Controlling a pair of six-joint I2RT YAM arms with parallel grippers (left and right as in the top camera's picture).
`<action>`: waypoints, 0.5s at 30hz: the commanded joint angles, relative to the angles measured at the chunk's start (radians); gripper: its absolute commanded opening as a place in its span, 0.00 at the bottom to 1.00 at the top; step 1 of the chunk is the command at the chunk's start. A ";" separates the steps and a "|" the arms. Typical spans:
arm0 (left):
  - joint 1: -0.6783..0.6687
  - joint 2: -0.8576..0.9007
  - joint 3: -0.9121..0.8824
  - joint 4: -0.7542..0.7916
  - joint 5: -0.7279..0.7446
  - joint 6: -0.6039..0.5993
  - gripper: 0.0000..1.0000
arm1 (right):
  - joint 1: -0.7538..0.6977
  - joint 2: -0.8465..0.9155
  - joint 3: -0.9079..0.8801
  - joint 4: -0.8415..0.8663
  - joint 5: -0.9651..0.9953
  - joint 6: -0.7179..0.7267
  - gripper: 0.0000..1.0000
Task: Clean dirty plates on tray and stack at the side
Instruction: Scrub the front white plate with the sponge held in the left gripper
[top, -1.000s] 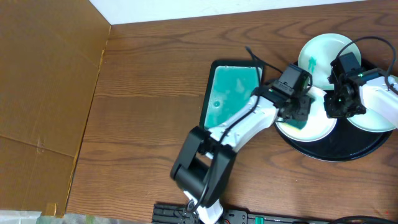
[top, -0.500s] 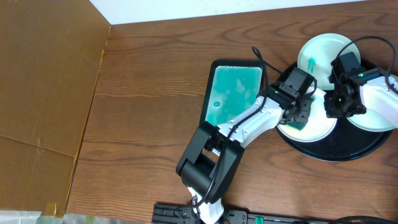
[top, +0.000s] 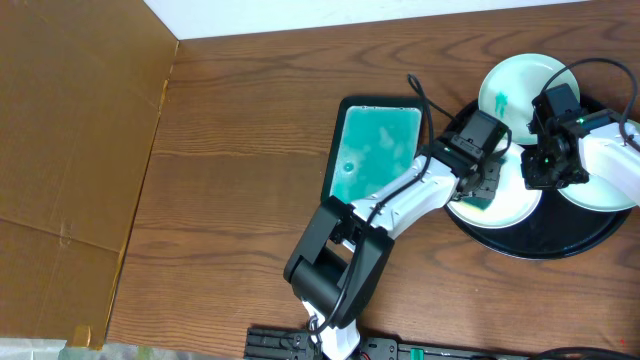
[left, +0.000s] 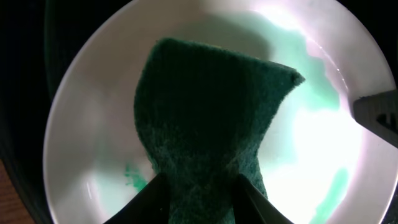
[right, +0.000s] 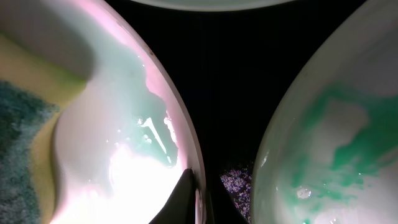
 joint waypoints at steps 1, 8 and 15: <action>-0.029 -0.010 -0.013 -0.002 -0.005 0.002 0.34 | 0.009 0.024 -0.008 -0.007 -0.005 -0.013 0.03; -0.047 0.055 -0.013 0.005 -0.005 0.003 0.26 | 0.009 0.024 -0.008 -0.011 -0.005 -0.013 0.02; -0.008 0.075 -0.013 -0.006 -0.060 0.002 0.07 | 0.009 0.024 -0.008 -0.016 -0.005 -0.014 0.01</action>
